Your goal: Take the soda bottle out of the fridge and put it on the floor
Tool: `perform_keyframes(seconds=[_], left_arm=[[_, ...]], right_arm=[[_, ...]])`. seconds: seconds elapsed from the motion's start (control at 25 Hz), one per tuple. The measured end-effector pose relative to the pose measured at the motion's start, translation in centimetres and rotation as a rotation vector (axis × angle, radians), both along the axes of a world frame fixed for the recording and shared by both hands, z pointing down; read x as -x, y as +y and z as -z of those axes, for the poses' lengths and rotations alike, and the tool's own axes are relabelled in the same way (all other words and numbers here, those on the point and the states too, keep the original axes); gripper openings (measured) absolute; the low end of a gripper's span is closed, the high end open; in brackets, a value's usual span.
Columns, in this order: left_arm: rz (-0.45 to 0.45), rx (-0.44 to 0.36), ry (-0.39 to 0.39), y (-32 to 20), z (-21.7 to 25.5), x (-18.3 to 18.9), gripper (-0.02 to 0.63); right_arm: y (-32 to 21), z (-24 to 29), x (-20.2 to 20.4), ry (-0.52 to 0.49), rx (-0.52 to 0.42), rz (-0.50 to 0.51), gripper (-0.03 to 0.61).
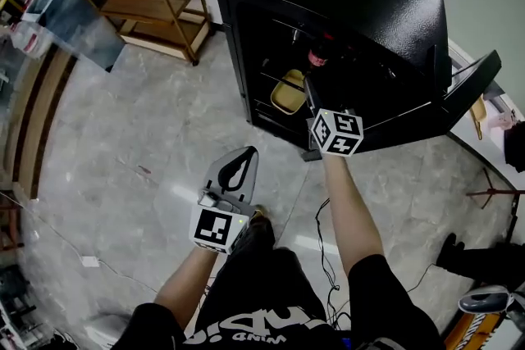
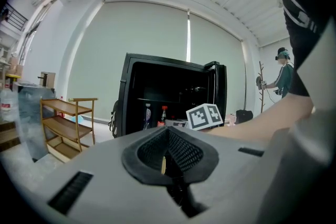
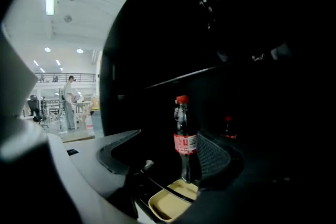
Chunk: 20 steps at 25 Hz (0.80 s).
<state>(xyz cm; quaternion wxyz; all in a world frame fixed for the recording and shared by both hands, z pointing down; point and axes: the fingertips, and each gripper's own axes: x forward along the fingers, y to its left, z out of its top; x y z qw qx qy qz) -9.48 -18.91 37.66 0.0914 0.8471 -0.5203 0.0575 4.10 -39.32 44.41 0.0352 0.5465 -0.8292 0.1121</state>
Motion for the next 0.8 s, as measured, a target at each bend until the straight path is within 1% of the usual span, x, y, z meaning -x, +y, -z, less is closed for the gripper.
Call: perform_keyframes(seconds=[0.16, 0.28, 0.44, 0.6, 0.72, 0.8], left_arm=[[0.013, 0.033, -0.005, 0.3, -1.3, 0.8, 0.009], [0.012, 0.031, -0.004, 0.3, -2.1, 1.2, 0.008], [0.025, 0.060, 0.000, 0.1, -3.1, 2.1, 0.009], [0.030, 0.065, -0.014, -0.4, -3.9, 3.0, 0.008], [0.030, 0.100, -0.019, -0.4, -4.8, 3.2, 0.009], [0.033, 0.111, -0.017, -0.7, -4.9, 3.3, 0.009]], right_arm=[[-3.7, -2.1, -0.2, 0.025, 0.027, -0.040, 0.318], [-5.5, -3.7, 0.1, 0.063, 0.041, -0.044, 0.318], [-7.6, -5.5, -0.1, 0.092, 0.056, -0.057, 0.318], [-9.3, -6.2, -0.1, 0.107, 0.063, -0.046, 0.318], [-9.9, -6.1, 0.2, 0.128, 0.048, -0.024, 0.316], [-10.1, -6.1, 0.5, 0.123, 0.043, -0.022, 0.316]])
